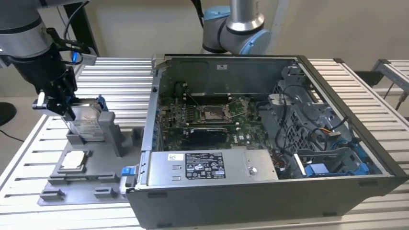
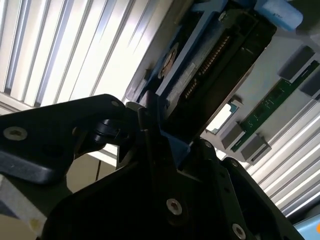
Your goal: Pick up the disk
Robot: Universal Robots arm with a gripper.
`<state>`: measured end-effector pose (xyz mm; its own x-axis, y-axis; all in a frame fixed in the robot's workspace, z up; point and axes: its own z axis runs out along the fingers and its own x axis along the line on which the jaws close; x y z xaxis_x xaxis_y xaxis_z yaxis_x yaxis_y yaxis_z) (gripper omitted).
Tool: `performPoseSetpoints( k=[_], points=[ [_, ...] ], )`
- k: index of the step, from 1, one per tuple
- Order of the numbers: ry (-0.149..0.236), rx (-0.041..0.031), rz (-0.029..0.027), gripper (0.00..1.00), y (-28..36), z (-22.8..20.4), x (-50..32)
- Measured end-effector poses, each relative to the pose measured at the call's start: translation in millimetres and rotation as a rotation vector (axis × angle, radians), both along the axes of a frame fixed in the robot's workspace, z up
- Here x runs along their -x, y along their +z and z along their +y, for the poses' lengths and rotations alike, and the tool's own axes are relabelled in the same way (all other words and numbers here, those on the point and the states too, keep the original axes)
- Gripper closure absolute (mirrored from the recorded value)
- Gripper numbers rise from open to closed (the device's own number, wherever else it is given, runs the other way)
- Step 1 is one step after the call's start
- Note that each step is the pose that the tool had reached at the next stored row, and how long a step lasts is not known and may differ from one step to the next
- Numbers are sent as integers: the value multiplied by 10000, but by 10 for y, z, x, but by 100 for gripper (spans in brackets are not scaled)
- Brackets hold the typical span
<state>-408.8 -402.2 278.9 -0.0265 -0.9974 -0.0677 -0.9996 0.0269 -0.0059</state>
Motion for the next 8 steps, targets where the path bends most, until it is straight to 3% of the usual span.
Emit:
performPoseSetpoints(
  k=[2, 8],
  points=[
    [0, 58, 21, 100, 62, -1, 1],
    [-1, 57, 19, 100, 333, 0, 2]
  ],
)
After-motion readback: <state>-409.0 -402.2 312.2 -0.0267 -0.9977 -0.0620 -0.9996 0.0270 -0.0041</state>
